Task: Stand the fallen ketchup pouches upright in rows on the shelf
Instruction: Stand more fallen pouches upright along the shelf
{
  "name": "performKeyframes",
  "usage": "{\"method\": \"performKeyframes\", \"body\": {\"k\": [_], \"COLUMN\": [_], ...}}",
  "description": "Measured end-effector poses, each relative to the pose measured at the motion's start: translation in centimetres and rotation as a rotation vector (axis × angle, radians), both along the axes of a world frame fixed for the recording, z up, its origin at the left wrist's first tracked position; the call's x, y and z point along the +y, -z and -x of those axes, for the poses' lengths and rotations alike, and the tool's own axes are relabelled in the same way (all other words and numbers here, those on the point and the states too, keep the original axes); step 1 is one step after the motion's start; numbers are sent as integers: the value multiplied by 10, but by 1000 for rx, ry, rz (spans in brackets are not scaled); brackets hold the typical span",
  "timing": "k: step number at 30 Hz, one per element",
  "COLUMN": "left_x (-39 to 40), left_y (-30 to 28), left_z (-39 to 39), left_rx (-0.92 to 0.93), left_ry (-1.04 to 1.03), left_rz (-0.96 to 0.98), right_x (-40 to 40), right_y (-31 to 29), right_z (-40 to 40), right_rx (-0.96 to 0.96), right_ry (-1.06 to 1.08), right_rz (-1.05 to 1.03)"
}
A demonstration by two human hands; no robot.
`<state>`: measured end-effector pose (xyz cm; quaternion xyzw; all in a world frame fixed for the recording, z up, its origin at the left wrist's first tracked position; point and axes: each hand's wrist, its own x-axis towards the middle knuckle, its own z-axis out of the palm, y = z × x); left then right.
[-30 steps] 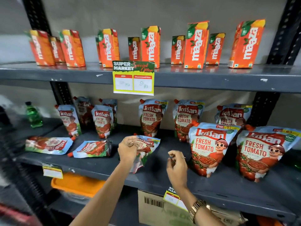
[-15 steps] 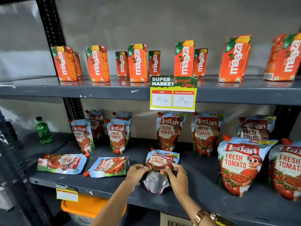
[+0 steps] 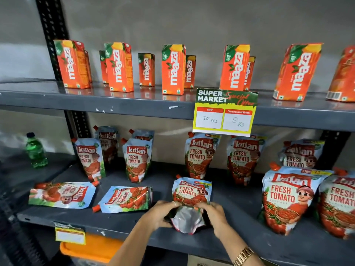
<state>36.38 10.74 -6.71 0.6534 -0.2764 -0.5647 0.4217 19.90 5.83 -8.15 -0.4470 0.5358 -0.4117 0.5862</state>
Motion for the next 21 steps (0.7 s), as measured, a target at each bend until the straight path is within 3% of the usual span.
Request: {"method": "performKeyframes", "body": {"k": [10, 21], "left_x": [24, 37], "left_y": [21, 11], "left_z": [7, 10], "left_rx": [86, -189], "left_ry": [-111, -38], "left_rz": [126, 279], "right_x": [16, 23], "right_y": [7, -2], "right_z": [2, 5], "right_rx": [-189, -291], "right_ry": [-55, -174], "right_rz": [8, 109]}}
